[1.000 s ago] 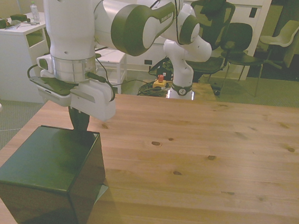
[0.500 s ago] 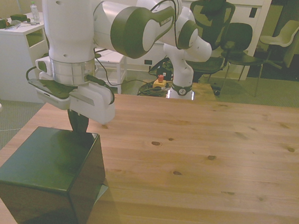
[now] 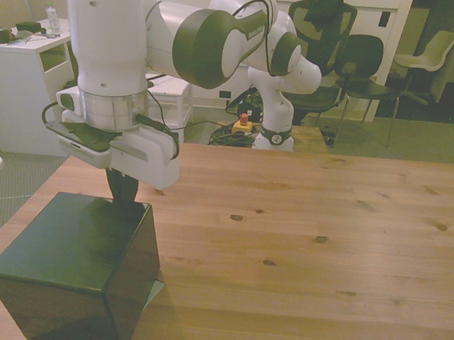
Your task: Close the top drawer
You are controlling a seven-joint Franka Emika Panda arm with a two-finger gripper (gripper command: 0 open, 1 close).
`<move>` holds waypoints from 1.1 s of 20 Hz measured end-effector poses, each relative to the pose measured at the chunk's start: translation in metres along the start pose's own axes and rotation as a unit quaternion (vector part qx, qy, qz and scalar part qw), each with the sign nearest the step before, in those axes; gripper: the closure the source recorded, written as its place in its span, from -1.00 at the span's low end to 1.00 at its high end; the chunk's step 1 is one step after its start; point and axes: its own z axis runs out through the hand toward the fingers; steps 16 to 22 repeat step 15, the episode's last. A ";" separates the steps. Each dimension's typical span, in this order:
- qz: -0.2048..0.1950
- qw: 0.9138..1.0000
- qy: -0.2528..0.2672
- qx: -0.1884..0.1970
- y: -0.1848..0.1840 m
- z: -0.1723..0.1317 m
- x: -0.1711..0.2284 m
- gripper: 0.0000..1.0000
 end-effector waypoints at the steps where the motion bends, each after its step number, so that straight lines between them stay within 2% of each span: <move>1: -0.006 1.000 -0.003 -0.001 -0.005 -0.002 -0.010 1.00; 8: -0.042 0.999 -0.024 0.000 -0.038 -0.015 -0.101 1.00; 13: -0.037 0.999 -0.027 0.018 -0.027 -0.069 -0.160 1.00; 14: -0.030 0.999 -0.025 0.022 -0.019 -0.081 -0.168 -1.00; 15: -0.024 0.999 -0.022 0.025 -0.010 -0.093 -0.176 -1.00; 22: -0.024 0.999 -0.022 0.025 -0.010 -0.093 -0.176 -1.00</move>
